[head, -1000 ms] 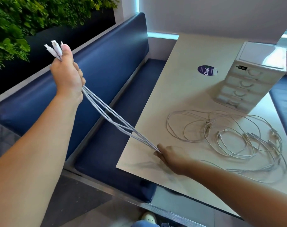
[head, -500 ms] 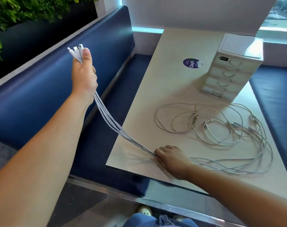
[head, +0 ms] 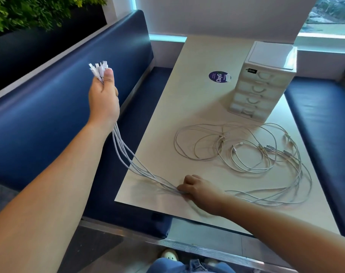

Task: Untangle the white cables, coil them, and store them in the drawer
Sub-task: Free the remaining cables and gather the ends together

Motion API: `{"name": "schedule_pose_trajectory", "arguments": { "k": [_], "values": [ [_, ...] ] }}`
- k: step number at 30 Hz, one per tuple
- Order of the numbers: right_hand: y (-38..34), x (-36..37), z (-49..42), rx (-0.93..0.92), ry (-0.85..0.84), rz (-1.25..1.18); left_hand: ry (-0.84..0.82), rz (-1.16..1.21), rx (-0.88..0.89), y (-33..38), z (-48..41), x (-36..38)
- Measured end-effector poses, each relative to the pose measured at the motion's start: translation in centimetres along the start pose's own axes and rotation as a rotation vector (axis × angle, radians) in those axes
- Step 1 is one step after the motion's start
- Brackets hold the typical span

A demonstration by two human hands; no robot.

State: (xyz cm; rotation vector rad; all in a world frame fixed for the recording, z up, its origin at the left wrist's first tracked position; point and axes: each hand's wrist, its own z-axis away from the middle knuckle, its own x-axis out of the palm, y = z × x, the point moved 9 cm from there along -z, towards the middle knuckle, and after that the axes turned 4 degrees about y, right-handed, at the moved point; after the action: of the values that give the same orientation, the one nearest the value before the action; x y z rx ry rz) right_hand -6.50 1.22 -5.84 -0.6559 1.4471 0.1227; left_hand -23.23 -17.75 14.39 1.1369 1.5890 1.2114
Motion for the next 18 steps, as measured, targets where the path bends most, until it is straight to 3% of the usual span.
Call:
{"name": "schedule_pose_trajectory", "arguments": {
  "k": [6,12,18],
  "values": [
    [0.2,-1.0,0.8,-0.086,0.037,0.058,-0.019,-0.048,0.025,-0.1,0.7,1.7],
    [2.2,-0.4,3.5,-0.047,-0.162,0.105,-0.055,-0.071,0.082,0.2,1.7,3.5],
    [8.3,-4.6,6.0,0.115,0.098,-0.068,-0.114,-0.171,0.124,0.2,3.9,5.6]
  ]
}}
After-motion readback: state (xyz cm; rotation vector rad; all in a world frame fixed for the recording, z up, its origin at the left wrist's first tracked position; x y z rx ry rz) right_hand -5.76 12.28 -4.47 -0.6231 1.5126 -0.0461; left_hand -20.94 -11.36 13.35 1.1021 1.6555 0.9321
